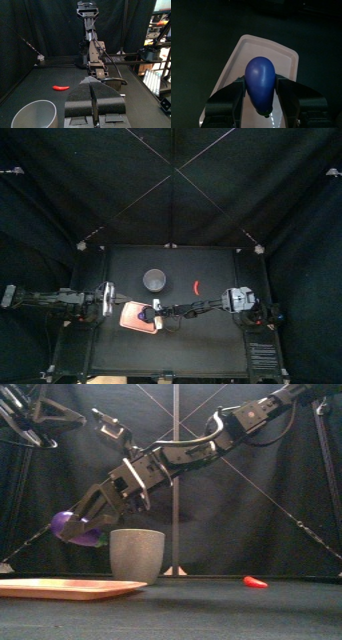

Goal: Pick the eggplant then place it on the pink plate
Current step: Drop eggplant on the pink plate and return to neutral

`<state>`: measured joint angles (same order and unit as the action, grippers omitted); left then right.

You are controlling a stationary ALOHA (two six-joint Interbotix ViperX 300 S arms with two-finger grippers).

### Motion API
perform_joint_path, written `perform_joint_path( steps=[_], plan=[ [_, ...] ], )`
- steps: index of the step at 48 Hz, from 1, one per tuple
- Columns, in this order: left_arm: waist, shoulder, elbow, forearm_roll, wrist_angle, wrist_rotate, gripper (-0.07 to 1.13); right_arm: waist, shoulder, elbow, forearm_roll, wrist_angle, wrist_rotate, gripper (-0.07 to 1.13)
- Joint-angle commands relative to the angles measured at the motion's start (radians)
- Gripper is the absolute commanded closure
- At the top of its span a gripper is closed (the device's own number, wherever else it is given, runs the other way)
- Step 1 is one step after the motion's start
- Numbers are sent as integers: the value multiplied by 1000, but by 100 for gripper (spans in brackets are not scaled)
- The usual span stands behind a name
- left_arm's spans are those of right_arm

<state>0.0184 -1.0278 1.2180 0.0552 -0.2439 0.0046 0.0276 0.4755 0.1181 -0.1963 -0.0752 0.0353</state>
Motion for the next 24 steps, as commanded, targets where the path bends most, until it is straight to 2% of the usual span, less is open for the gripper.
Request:
perform_joint_path(
  steps=[1,9,17,24],
  plan=[
    [2,2,-12,2,-3,0,108,-5,-15,-38,8,9,2,22],
    [0,2,-12,2,-3,0,108,-6,-31,-20,8,12,5,2],
    [2,2,-12,2,-3,0,108,-26,-112,18,2,21,5,1],
    [2,2,-12,2,-3,0,108,-49,-291,127,6,0,5,1]
  ],
)
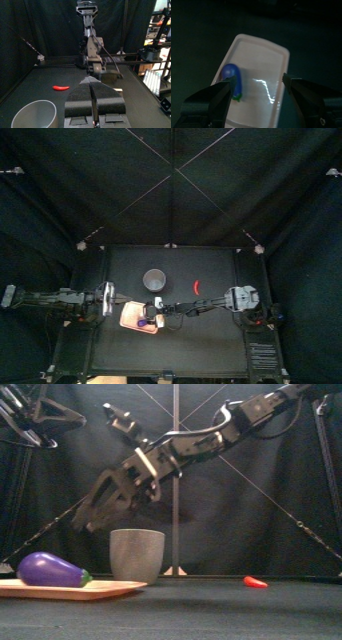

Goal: Pick the eggplant then place it on the pink plate
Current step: Drop eggplant on the pink plate and return to neutral

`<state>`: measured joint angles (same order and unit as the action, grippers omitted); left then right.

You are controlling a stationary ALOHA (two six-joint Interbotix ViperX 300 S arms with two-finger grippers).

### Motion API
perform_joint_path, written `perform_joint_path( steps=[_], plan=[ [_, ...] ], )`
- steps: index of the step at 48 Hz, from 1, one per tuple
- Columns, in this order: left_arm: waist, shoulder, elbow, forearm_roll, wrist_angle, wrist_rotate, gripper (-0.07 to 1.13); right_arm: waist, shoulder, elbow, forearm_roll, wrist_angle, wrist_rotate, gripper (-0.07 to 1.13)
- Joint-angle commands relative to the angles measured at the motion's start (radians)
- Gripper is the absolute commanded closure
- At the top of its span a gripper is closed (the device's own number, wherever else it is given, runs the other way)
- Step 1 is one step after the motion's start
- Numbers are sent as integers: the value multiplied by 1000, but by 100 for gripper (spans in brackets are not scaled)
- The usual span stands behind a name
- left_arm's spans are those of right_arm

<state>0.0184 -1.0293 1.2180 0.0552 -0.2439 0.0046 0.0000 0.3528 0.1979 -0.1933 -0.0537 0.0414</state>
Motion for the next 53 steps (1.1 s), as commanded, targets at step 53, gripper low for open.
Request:
perform_joint_path(
  steps=[53],
  plan=[
    [14,-3,-6,2,-3,0,108,15,-1305,923,101,-295,0,1]
  ],
)
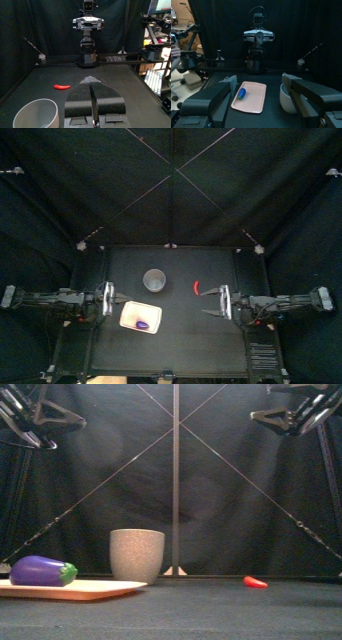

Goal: Pick the eggplant then place it on the pink plate
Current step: Drop eggplant on the pink plate and return to neutral

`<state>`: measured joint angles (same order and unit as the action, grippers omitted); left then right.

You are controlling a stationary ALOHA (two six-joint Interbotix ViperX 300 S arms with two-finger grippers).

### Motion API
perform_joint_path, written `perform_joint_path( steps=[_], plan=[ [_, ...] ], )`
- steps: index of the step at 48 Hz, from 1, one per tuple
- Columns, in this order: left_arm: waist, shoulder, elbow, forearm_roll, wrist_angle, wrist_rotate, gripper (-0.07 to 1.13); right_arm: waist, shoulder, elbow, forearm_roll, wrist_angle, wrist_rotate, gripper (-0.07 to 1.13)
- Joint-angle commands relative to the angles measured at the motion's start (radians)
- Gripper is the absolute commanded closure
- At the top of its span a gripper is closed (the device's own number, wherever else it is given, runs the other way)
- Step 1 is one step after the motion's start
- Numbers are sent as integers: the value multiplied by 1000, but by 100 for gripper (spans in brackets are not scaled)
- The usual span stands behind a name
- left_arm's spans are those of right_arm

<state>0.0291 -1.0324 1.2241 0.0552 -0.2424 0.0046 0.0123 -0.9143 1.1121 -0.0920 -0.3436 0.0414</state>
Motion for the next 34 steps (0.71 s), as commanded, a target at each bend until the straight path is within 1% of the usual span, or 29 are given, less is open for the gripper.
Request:
perform_joint_path(
  steps=[1,34],
  plan=[
    [3,3,-11,2,-5,0,108,2,-44,12,2,-3,0,1],
    [5,0,-8,2,-5,0,108,-3,-49,2,0,18,0,1]
  ],
)
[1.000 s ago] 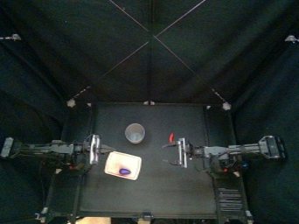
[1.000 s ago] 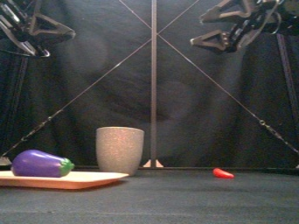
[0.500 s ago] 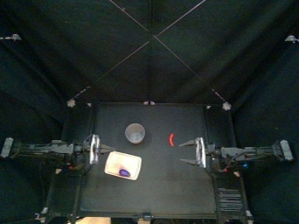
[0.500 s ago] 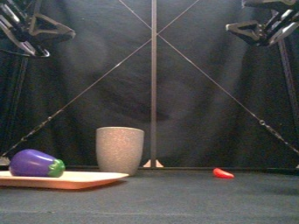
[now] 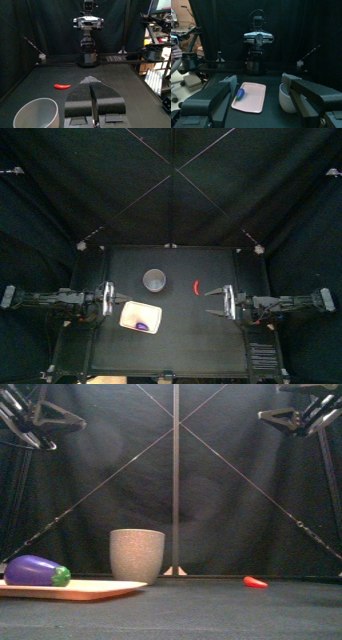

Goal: Pick the eggplant then place it on the pink plate
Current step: Drop eggplant on the pink plate and return to neutral

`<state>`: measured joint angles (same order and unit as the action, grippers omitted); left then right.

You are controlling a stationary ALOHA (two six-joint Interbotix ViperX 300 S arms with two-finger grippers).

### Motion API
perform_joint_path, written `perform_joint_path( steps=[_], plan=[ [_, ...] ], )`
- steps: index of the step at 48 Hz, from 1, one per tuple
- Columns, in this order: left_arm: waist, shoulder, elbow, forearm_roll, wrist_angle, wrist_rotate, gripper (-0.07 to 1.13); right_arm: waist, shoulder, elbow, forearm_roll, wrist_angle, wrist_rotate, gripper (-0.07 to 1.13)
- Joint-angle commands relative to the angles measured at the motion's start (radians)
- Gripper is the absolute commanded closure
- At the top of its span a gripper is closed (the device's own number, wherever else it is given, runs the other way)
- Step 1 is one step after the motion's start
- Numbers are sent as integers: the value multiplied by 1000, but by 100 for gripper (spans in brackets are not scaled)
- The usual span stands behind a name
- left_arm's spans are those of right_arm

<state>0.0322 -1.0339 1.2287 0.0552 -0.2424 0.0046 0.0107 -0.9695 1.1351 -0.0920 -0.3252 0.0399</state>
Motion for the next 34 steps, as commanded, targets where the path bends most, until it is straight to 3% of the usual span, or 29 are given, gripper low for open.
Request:
perform_joint_path(
  steps=[1,34],
  plan=[
    [2,5,-12,2,-5,0,108,-2,6,-21,0,2,2,1],
    [2,2,-11,2,-5,0,108,-6,6,-14,-2,2,0,1]
  ],
)
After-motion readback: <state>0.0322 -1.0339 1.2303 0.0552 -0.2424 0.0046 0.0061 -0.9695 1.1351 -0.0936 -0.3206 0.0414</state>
